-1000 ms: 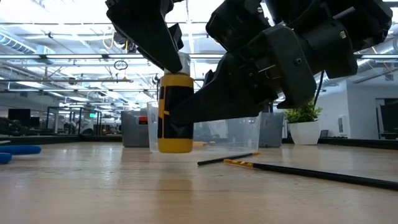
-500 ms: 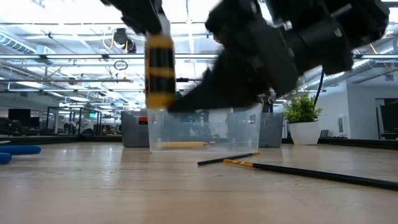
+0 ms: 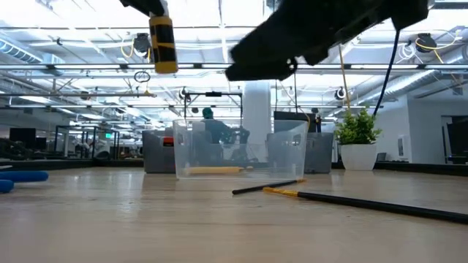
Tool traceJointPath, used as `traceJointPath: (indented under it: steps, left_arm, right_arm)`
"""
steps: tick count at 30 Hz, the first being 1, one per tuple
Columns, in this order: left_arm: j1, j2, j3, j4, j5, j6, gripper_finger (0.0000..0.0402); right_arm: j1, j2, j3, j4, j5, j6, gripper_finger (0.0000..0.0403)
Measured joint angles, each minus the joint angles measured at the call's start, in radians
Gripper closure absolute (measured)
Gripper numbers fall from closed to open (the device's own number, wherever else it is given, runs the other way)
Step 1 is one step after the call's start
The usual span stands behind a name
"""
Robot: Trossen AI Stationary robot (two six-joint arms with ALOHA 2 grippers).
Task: Pick & Place Paint Supplies
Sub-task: Put the yellow paint bottle into the left black bin
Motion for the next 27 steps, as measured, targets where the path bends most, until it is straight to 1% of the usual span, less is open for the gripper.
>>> traceJointPath:
  steps: [2, 5, 9, 11, 13, 16, 19, 21, 24, 27]
  left_arm:
    - [0.046, -0.035, 0.000, -0.014, -0.005, 0.014, 0.0279]
    - [0.140, -0.071, 0.000, -0.017, 0.001, 0.055, 0.0279]
    - [0.281, -0.080, -0.004, -0.014, 0.064, 0.095, 0.0279]
    - [0.355, -0.079, -0.029, 0.004, 0.116, 0.118, 0.0279]
    - [0.429, -0.079, -0.076, 0.051, 0.186, 0.150, 0.0279]
    - [0.531, -0.079, -0.177, 0.157, 0.274, 0.188, 0.0279]
    - [0.628, -0.092, -0.271, 0.243, 0.365, 0.191, 0.0279]
    - [0.679, -0.097, -0.320, 0.297, 0.402, 0.190, 0.0279]
    - [0.728, -0.094, -0.390, 0.348, 0.448, 0.182, 0.0279]
    - [0.752, -0.094, -0.434, 0.426, 0.504, 0.171, 0.0279]
  right_arm:
    - [0.002, -0.034, -0.001, -0.063, 0.000, 0.009, 0.0167]
    - [0.008, -0.074, -0.002, -0.107, 0.002, 0.021, 0.0171]
    - [0.021, -0.097, -0.021, -0.107, 0.002, 0.021, 0.0174]
    - [0.022, -0.097, -0.041, -0.072, 0.001, 0.021, 0.0174]
    - [0.021, -0.097, -0.062, -0.057, 0.002, 0.024, 0.0174]
    - [0.020, -0.097, -0.075, -0.046, 0.003, 0.036, 0.0175]
    - [0.020, -0.097, -0.084, -0.046, 0.003, 0.044, 0.0176]
    - [0.020, -0.097, -0.086, -0.040, 0.003, 0.044, 0.0175]
    - [0.019, -0.097, -0.086, -0.013, 0.003, 0.035, 0.0175]
    - [0.019, -0.097, -0.086, -0.015, 0.003, 0.033, 0.0178]
